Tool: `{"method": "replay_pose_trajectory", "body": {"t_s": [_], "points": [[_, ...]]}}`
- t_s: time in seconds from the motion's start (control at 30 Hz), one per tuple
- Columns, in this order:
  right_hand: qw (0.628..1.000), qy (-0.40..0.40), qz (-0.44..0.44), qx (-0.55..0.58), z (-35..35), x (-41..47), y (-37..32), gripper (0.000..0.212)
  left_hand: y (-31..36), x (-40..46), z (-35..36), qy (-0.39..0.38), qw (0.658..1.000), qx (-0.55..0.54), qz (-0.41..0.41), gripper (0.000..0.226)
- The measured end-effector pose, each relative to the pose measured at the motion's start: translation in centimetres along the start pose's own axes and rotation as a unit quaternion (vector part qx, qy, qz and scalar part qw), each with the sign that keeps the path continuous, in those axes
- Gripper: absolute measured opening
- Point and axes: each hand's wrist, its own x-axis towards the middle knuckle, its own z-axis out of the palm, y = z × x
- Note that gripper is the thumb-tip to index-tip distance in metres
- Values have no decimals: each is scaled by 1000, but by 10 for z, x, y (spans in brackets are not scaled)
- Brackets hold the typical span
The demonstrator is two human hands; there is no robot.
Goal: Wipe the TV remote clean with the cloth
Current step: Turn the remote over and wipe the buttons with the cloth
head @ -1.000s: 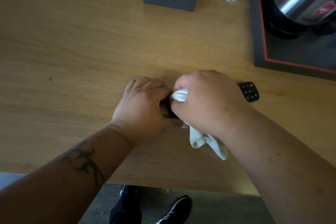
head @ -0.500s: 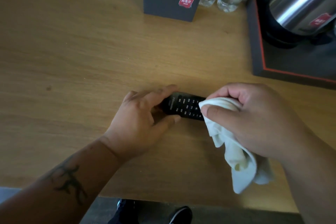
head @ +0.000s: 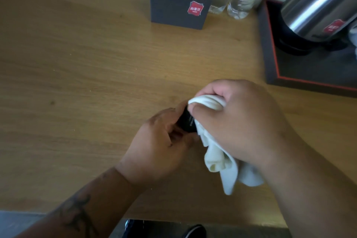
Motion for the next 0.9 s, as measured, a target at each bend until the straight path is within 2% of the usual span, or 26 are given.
{"method": "replay_pose_trajectory", "body": {"t_s": [0.1, 0.2, 0.27, 0.43, 0.57, 0.67, 0.77, 0.9], "points": [[999, -26, -25, -5, 3, 1, -12, 11, 1, 0, -2, -1, 999, -42, -2, 33], [999, -31, -15, -10, -3, 5, -4, 10, 3, 3, -4, -20, 993, -115, -21, 48], [999, -29, 12, -32, -9, 6, 11, 9, 2, 3, -6, -27, 994, -104, -31, 53], [993, -33, 104, -54, -24, -2, 56, 4, -1, -4, -11, -57, 996, 61, -15, 52], [990, -6, 138, -38, -27, -14, 76, 8, -5, -2, -8, -52, 963, 262, 39, 58], [985, 11, 166, -36, -26, -23, 92, 14, -4, -2, -3, -22, 952, 303, 33, 52], [981, -11, 189, -25, -21, -29, 104, 20, 4, -2, 4, -31, 927, 372, 28, 52], [983, -42, 155, 84, -16, -19, 96, 18, 15, -6, 17, -66, 901, 428, 31, 60]]}}
